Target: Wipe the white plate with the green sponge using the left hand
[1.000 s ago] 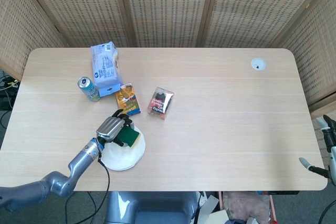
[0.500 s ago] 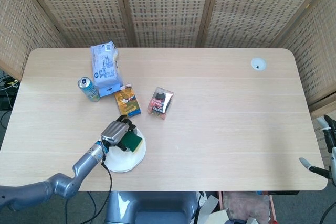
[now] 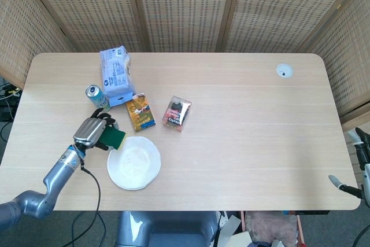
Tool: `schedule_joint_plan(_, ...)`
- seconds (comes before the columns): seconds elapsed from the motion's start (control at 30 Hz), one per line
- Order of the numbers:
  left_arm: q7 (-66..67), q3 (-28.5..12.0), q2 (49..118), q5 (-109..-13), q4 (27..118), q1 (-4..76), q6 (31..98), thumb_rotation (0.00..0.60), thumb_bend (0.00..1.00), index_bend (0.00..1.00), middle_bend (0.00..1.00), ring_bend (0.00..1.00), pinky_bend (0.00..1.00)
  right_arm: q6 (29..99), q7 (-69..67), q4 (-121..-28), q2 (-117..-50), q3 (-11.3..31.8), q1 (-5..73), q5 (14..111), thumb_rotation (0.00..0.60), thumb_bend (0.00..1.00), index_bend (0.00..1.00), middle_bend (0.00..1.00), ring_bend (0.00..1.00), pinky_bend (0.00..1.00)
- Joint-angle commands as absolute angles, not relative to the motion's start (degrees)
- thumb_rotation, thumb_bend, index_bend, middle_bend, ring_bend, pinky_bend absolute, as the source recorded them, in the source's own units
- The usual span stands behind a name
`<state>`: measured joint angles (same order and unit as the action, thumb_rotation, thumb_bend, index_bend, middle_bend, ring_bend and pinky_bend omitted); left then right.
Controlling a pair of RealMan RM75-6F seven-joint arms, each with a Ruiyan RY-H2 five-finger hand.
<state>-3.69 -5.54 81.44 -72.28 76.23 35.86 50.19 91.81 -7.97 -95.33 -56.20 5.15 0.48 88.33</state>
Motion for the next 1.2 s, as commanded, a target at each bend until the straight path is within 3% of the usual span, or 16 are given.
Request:
schedule_joint_plan(0.03,-7.6,-2.3,80.9,-72.5,69.6,33.0,48.4,0.6,0.15,0.58,0.39,0.18,0.0,91.7,-7.7,-95.5,-56.3,5.1,0.5,88.3,0.6,0.0,0.0,0.0,0.0,0.0)
schedule_joint_plan(0.2,-10.3,-1.5,82.7,-72.4,63.5,31.7,47.2,0.6,0.15,0.56,0.36,0.18,0.0,91.3,-6.8,-95.7,-56.4,5.1,0.7,88.2,0.6,0.0,0.0,0.0,0.0,0.0)
schedule_joint_plan(0.27,-11.0,-1.2,82.9,-72.2,62.6,31.7,45.8,0.6,0.13,0.48,0.29,0.13,0.0,91.2,-6.5,-95.8,-56.5,5.1,0.8,88.2,0.6,0.0,0.0,0.0,0.0,0.0)
schedule_joint_plan(0.33,-11.3,-0.6,82.5,-72.2,62.5,32.0,43.6,0.6,0.04,0.18,0.09,0.03,0.0,91.1,-6.2,-95.8,-56.6,5.1,0.8,88.3,0.6,0.0,0.0,0.0,0.0,0.0)
schedule_joint_plan(0.4,-11.5,-0.2,81.5,-71.5,63.7,32.5,40.8,0.6,0.0,0.01,0.0,0.0,0.0,91.2,-6.1,-95.9,-56.7,5.1,0.8,88.3,0.6,0.0,0.0,0.0,0.0,0.0)
schedule_joint_plan(0.6,-14.7,-1.5,73.2,-73.5,76.2,29.8,47.0,0.6,0.0,0.0,0.0,0.0,0.0,91.7,-6.7,-96.0,-56.4,5.0,0.6,88.6,0.6,0.0,0.0,0.0,0.0,0.0)
schedule_joint_plan(0.77,-13.7,-2.6,67.3,-74.8,84.9,25.3,57.5,0.6,0.0,0.0,0.0,0.0,0.0,92.9,-7.7,-95.8,-56.1,4.9,0.1,89.3,0.6,0.0,0.0,0.0,0.0,0.0)
schedule_joint_plan(0.97,-5.9,-3.5,63.4,-75.4,93.7,18.0,73.8,0.6,0.0,0.0,0.0,0.0,0.0,93.4,-9.4,-95.1,-55.8,4.9,-0.2,89.4,0.6,0.0,0.0,0.0,0.0,0.0)
schedule_joint_plan(1.2,1.2,-2.0,62.7,-80.1,99.1,12.6,84.2,0.6,0.0,0.0,0.0,0.0,0.0,94.0,-10.3,-94.8,-55.5,4.9,-0.5,89.7,0.6,0.0,0.0,0.0,0.0,0.0)
